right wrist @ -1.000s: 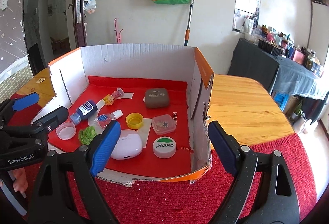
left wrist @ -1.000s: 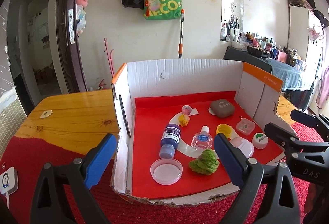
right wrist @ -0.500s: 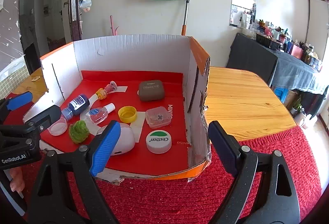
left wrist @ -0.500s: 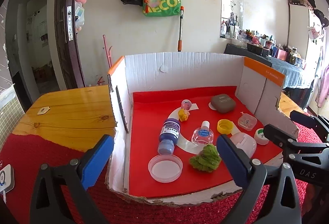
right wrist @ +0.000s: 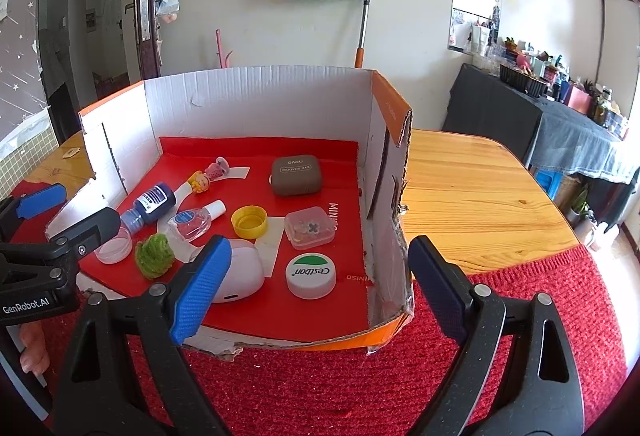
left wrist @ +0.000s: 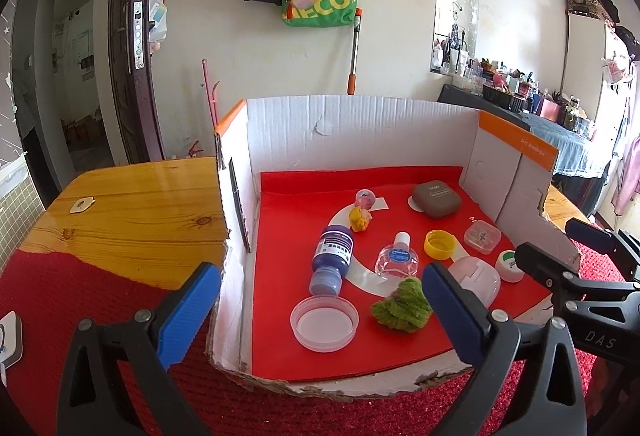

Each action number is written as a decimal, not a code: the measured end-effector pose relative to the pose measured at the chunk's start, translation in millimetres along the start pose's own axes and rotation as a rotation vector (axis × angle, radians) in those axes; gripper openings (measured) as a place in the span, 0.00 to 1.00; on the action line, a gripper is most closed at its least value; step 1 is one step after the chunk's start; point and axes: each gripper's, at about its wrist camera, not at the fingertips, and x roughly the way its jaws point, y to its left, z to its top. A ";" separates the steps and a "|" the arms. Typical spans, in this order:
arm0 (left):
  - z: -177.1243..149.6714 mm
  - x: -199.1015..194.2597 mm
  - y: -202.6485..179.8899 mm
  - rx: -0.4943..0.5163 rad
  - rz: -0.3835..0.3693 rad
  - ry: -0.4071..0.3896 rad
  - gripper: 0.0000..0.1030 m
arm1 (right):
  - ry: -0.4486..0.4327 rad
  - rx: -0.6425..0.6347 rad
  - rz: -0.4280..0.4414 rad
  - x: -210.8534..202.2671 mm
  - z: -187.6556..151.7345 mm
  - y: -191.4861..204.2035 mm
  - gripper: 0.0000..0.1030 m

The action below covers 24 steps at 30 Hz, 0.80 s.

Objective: Organize objects

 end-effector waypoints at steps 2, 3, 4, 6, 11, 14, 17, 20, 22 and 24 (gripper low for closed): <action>0.0 -0.4 0.0 -0.001 -0.001 -0.002 1.00 | -0.002 -0.001 -0.006 -0.2 -0.1 0.0 0.88; 0.0 -0.8 -0.2 -0.001 -0.001 -0.004 1.00 | -0.003 0.001 -0.010 -0.3 -0.1 -0.3 0.89; -0.1 -1.0 -0.5 0.000 0.000 -0.004 1.00 | -0.004 0.004 -0.013 -0.5 -0.2 -1.2 0.89; 0.4 -1.2 -0.1 0.001 -0.001 -0.005 1.00 | -0.006 0.015 -0.011 -1.0 -0.4 -3.6 0.89; 1.8 -1.5 0.7 0.001 0.001 -0.007 1.00 | -0.001 0.016 -0.004 0.2 0.3 -3.1 0.89; 2.1 -1.6 1.0 0.001 0.001 -0.006 1.00 | 0.001 0.018 -0.002 0.7 0.1 -3.3 0.89; 2.2 -1.7 0.9 0.001 0.001 -0.007 1.00 | 0.000 0.020 -0.005 0.4 0.0 -3.7 0.89; 2.4 -1.6 1.0 0.000 0.000 -0.006 1.00 | -0.001 0.018 -0.004 0.3 -0.1 -3.0 0.89; 2.2 -1.7 0.8 0.001 0.001 -0.007 1.00 | -0.001 0.016 -0.002 0.2 -0.1 -2.3 0.90; 2.2 -1.6 0.7 0.002 0.001 -0.007 1.00 | -0.002 0.017 -0.004 0.2 0.0 -2.1 0.91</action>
